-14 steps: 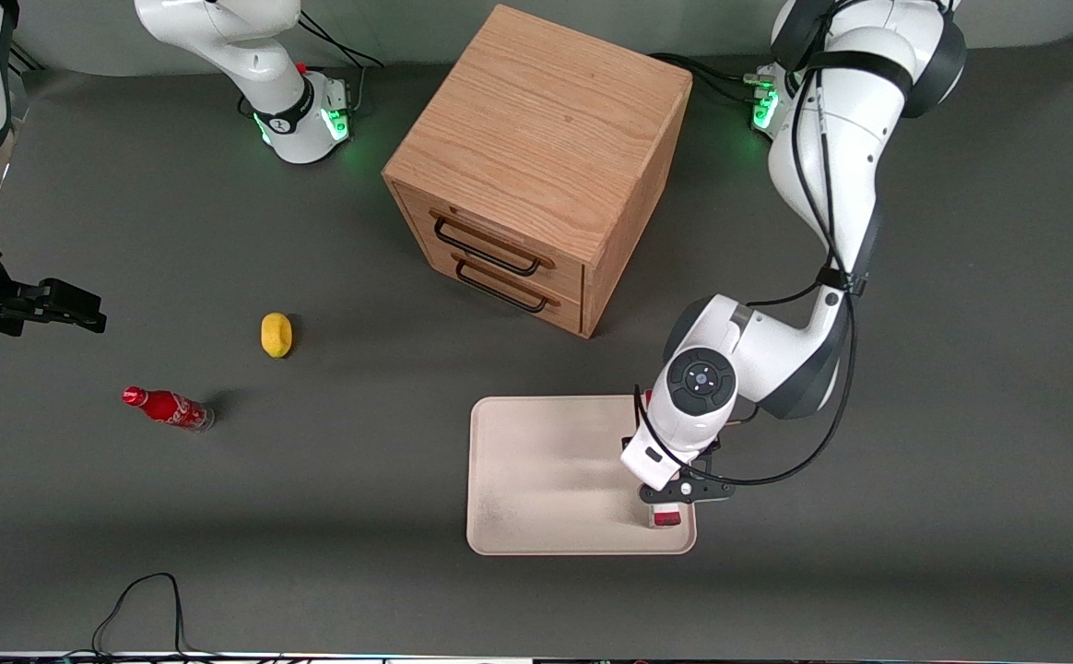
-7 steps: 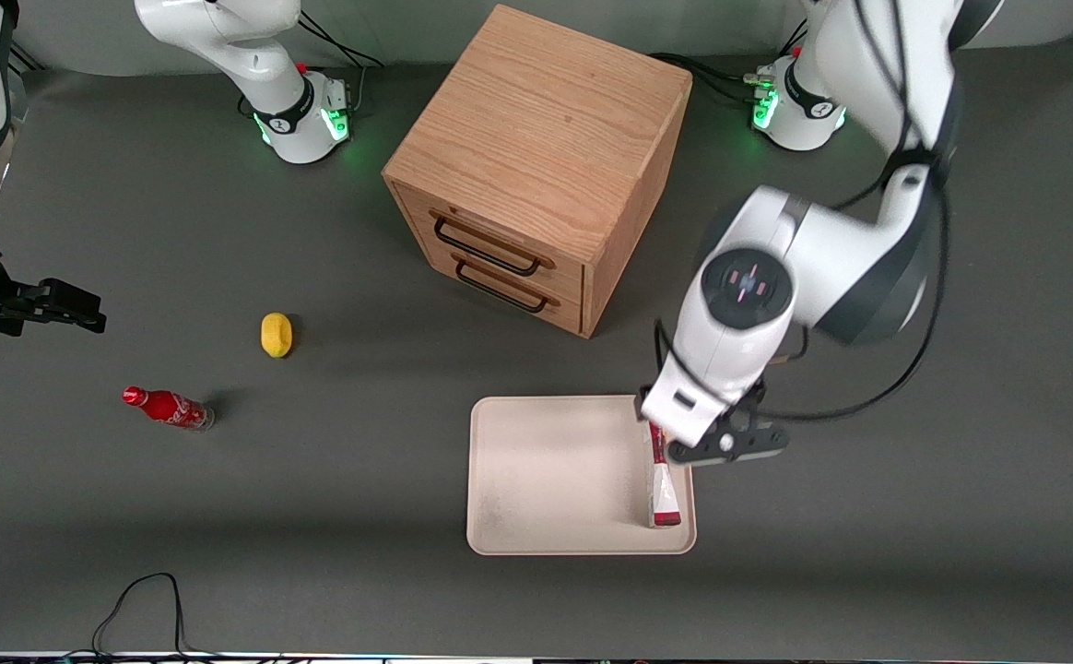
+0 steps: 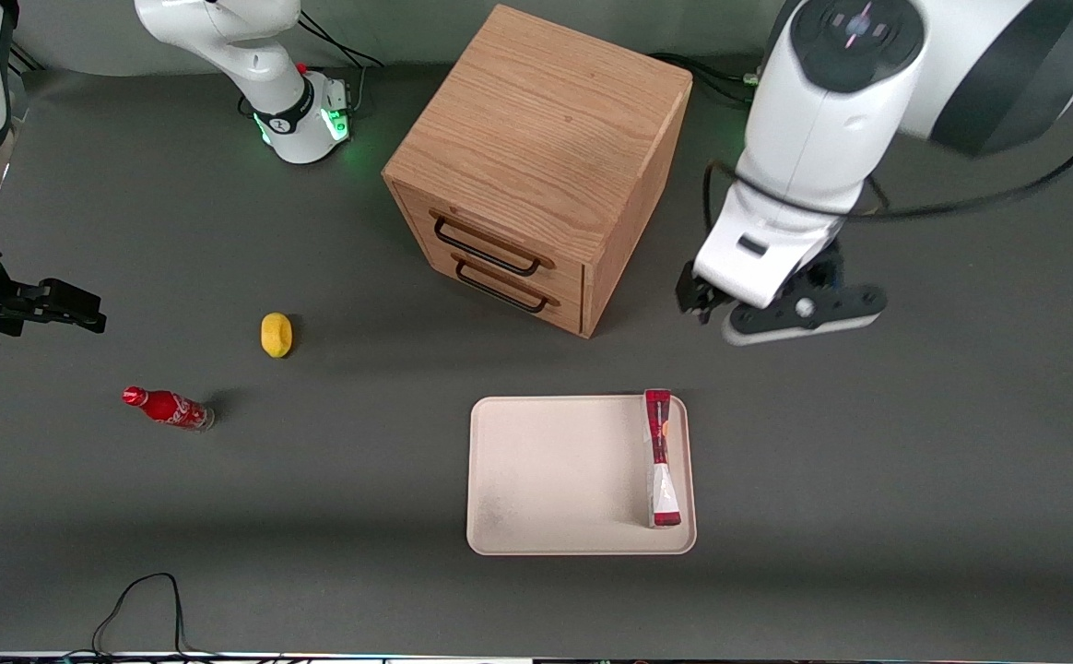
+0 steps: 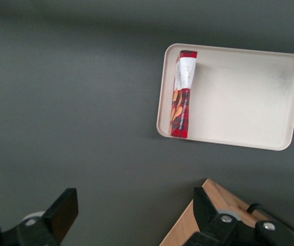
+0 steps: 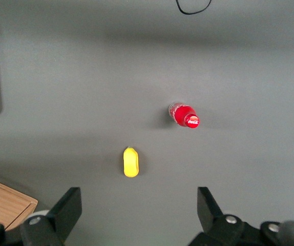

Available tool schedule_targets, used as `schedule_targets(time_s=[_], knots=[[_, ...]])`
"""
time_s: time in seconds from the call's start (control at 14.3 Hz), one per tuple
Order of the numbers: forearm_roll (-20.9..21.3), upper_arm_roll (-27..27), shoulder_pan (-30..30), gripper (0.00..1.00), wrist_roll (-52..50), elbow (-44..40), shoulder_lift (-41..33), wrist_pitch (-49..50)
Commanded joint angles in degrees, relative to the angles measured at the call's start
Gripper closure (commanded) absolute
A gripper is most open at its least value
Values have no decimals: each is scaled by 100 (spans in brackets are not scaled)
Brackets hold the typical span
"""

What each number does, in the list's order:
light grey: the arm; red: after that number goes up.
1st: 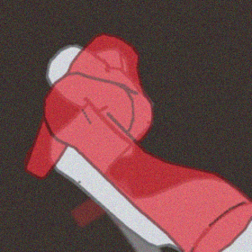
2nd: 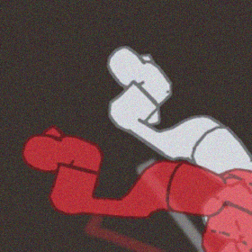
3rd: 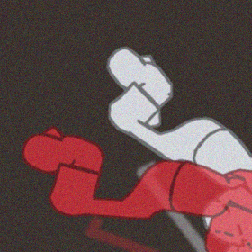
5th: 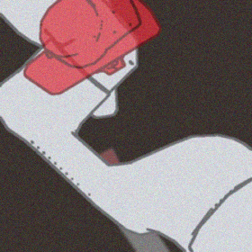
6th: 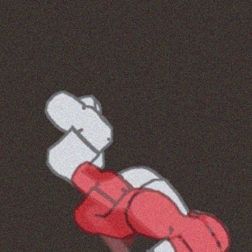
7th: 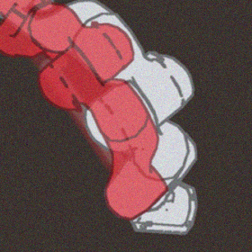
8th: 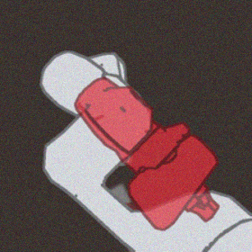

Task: Place red cookie box on tray

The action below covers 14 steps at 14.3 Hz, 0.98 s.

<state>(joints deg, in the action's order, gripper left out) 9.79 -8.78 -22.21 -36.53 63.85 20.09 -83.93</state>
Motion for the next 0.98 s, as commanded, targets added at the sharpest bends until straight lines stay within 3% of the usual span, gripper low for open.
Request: schedule_targets(time_s=[0.0,0.21,0.56,0.91], knots=[[-335,34,487,0,540,766,-574,53],[-574,43,1068,0,1112,1672,-1234,-227],[-583,60,1587,0,1464,2736,-1744,-817],[-952,304,2238,0,2395,2861,-1868,-853]])
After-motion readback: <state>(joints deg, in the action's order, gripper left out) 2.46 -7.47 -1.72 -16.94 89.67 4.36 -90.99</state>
